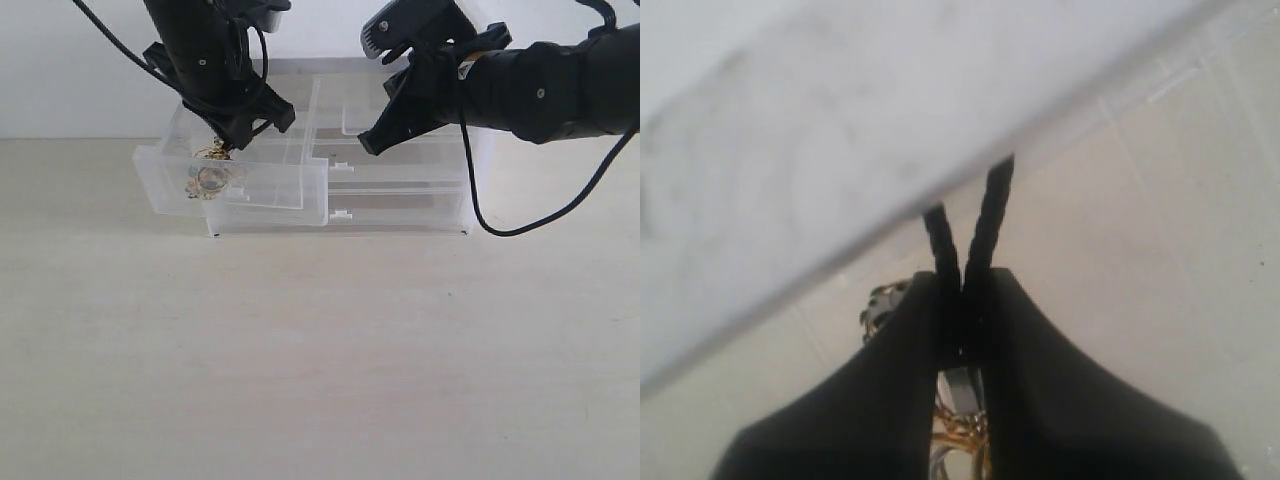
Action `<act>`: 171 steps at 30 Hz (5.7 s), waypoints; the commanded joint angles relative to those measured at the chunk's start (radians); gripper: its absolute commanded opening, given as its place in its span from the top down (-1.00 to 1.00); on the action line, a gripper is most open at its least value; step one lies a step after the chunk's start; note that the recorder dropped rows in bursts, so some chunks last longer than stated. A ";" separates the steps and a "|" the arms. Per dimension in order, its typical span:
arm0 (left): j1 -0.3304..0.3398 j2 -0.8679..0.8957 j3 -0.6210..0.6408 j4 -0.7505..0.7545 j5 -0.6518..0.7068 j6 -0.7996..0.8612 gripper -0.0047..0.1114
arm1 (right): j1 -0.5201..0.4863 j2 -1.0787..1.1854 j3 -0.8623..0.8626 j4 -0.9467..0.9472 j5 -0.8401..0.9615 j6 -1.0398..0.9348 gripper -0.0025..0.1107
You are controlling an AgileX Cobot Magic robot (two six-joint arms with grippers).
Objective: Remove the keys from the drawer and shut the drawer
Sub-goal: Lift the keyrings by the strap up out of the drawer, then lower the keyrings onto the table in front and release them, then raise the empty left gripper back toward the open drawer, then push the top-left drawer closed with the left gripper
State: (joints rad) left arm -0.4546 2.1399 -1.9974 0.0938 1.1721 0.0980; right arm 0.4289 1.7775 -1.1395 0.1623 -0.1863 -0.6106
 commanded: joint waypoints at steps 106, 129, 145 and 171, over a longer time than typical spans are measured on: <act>-0.197 -0.785 0.849 -0.106 -0.481 -0.168 0.85 | -0.013 -0.001 -0.011 0.007 -0.102 -0.019 0.96; -0.197 -0.692 1.574 -0.459 -1.906 -0.014 0.85 | -0.013 -0.001 -0.011 0.007 -0.121 -0.019 0.96; -0.197 -0.534 1.431 -0.288 -1.926 -0.136 0.85 | -0.013 -0.001 -0.011 0.007 -0.130 -0.021 0.96; -0.112 -0.335 1.161 -0.467 -1.850 0.126 0.85 | -0.013 -0.001 -0.011 0.007 -0.132 -0.042 0.96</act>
State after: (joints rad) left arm -0.5871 1.7896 -0.8244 -0.3458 -0.7101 0.2257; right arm 0.4289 1.7791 -1.1346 0.1587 -0.2047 -0.6504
